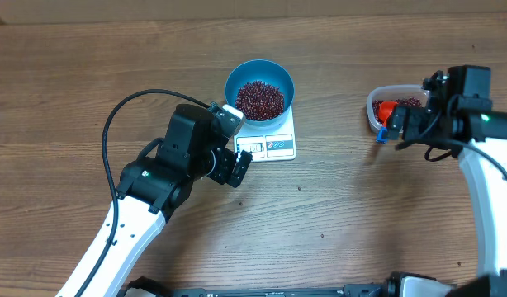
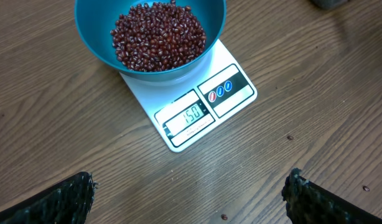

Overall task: Scoop item into bowl and weigh 150g on scale
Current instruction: 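Lower the red scoop into the tub and open the right gripper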

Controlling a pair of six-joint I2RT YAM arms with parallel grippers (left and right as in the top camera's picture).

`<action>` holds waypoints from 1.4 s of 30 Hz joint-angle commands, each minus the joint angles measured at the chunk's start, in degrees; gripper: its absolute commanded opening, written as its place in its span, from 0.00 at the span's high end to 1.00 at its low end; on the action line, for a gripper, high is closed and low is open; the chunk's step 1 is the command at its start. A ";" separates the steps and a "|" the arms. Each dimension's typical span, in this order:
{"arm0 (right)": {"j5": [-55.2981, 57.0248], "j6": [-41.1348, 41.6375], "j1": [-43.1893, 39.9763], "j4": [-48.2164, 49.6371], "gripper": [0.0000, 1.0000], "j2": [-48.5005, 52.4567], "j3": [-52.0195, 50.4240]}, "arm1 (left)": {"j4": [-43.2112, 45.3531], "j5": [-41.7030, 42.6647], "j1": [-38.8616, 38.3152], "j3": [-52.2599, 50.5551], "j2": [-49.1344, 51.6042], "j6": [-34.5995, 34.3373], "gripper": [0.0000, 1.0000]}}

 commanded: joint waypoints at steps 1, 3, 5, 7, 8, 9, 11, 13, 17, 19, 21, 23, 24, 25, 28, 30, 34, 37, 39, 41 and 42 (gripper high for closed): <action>0.26 -1.29 -0.39 0.07 0.00 -2.89 1.36 | 0.17 0.39 0.09 0.00 0.26 -0.57 0.00; 0.26 -1.29 -0.39 0.07 0.00 -2.78 1.33 | 0.17 0.39 0.09 0.00 0.26 -0.57 0.00; 0.26 -1.29 -0.39 0.07 0.00 -2.75 1.33 | 0.17 0.39 0.09 0.00 0.26 -0.57 0.00; 0.26 -1.29 -0.39 0.07 0.00 -2.75 1.33 | 0.17 0.39 0.09 0.00 0.26 -0.57 0.00; 0.26 -1.29 -0.39 0.07 0.00 -2.75 1.33 | 0.17 0.39 0.09 0.00 0.26 -0.57 0.00; 0.26 -1.29 -0.39 0.07 0.00 -2.75 1.33 | 0.20 0.39 0.09 0.00 0.26 -0.57 0.00; 0.26 -1.29 -0.39 0.09 0.00 -2.75 1.33 | 0.17 0.39 0.09 0.00 0.26 -0.57 0.01; 0.26 -1.29 -0.39 0.09 0.00 -2.75 1.33 | 0.17 0.39 0.09 0.00 0.26 -0.57 0.01; 0.26 -1.29 -0.39 0.09 0.00 -2.75 1.33 | 0.17 0.39 0.09 0.00 0.26 -0.57 0.00; 0.26 -1.29 -0.39 0.09 0.00 -2.75 1.33 | 0.17 0.39 0.09 0.00 0.26 -0.57 0.00; 0.26 -1.29 -0.39 0.07 0.00 -2.75 1.33 | 0.17 0.39 0.09 0.00 0.26 -0.57 0.00; 0.26 -1.29 -0.39 0.09 0.00 -2.75 1.33 | 0.17 0.39 0.09 0.00 0.26 -0.57 0.00; 0.26 -1.29 -0.39 0.07 0.00 -2.75 1.33 | 0.17 0.39 0.09 0.00 0.26 -0.57 0.01; 0.26 -1.29 -0.39 0.07 0.00 -2.75 1.33 | 0.17 0.39 0.09 0.00 0.26 -0.57 0.00; 0.26 -1.29 -0.39 0.09 0.00 -2.75 1.33 | -1.20 -0.02 0.09 0.00 0.26 -0.55 0.00; 0.26 -1.29 -0.39 0.09 0.00 -2.75 1.33 | -0.87 0.39 0.09 0.00 0.31 -0.76 0.00; 0.26 -1.29 -0.39 0.09 0.00 -2.75 1.33 | -0.66 2.32 0.07 -0.02 2.14 -9.75 0.01; 0.26 -1.29 -0.39 0.07 0.00 -2.75 1.33 | -0.66 2.34 0.00 -0.02 8.11 -21.35 0.00; 0.26 -1.29 -0.39 0.09 0.00 -2.75 1.31 | -0.48 2.12 -0.50 -0.02 11.78 -26.40 0.01; 0.26 -1.29 -0.39 0.07 0.00 -2.75 1.33 | 1.68 1.49 -2.27 -0.02 17.73 -28.20 0.00; 0.26 -1.29 -0.39 0.07 0.00 -2.75 1.33 | 2.95 0.66 -3.19 0.00 19.80 -28.22 0.01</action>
